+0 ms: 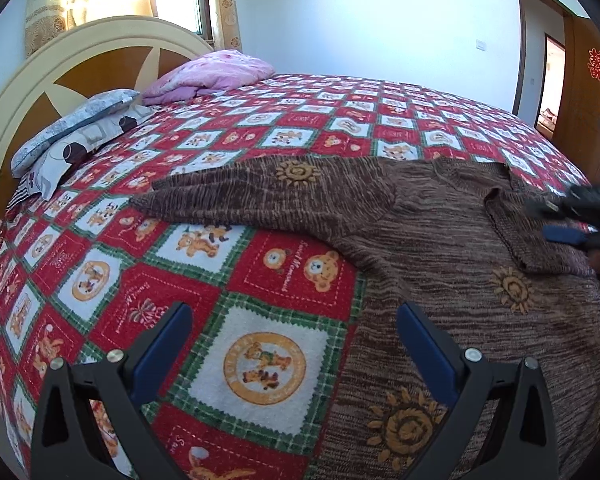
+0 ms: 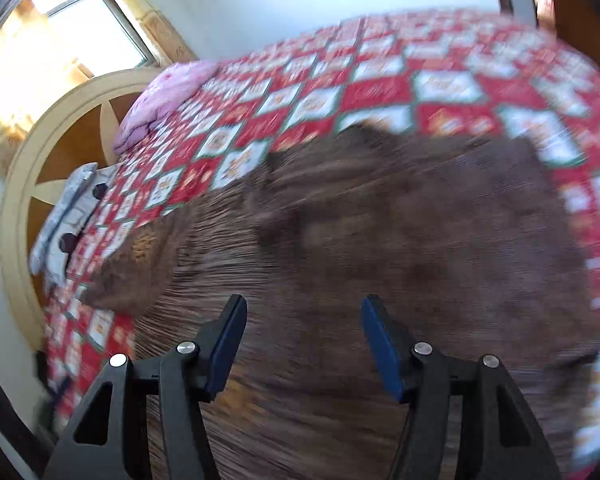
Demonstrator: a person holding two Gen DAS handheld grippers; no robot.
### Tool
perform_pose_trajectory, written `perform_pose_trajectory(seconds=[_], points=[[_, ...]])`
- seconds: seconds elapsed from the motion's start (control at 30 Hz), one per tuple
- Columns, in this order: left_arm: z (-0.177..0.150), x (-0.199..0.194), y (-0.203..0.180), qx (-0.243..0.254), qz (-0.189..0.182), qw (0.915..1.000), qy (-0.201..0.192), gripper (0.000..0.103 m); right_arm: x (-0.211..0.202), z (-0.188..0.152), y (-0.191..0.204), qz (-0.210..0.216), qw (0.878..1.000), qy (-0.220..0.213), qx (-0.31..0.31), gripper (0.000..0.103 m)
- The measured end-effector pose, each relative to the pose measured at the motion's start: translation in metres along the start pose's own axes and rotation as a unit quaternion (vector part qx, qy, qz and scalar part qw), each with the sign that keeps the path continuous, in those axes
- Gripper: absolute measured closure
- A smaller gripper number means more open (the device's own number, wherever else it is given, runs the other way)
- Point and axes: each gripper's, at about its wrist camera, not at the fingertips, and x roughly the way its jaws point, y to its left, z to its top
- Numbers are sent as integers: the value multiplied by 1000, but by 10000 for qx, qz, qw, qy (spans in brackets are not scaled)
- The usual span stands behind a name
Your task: Fold small clothes
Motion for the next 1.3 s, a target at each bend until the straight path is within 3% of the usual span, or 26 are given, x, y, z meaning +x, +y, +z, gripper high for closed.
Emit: perform_pose_trajectory(seconds=[0.13,0.33,0.43,0.5,0.57,0.83,0.93,1.0,1.1,1.23,1.3], points=[[14,-5,-16,112,-35,9999,-77,0,-40,-5,-59,-708,9966,-393,162,42],[31,-13,-73,661,-146,9972,-326,0,-49,-9,-119,-960,9929,-463,522,43],[37,-4,-106,975,-285,9946,-191,0,-39,-19,-121,-1017,9943,-219,212,66],[41,2,-118,1107,-298,9933,-161,0,-30,-28,-120,-1026,9947,-21,-9,70],[46,12,-129,1175,-500,9918,-43,2,-33,-36,-118,-1026,9941,-212,-263,71],[63,65,-156,1066,-906,9879,675,31,-42,-44,-150,-70,9972,-492,557,70],[66,87,-163,896,-1086,9855,951,47,-42,-43,-155,170,9953,-541,791,69],[65,94,-165,773,-1127,9852,1039,50,-41,-44,-155,199,9950,-550,814,69],[69,98,-168,592,-1214,9864,934,53,-41,-43,-153,212,9952,-555,777,65],[74,99,-184,772,-1402,9845,718,89,-41,-43,-151,185,9955,-569,730,63],[73,101,-194,1065,-1270,9839,670,93,-44,-45,-152,149,9952,-633,728,62]])
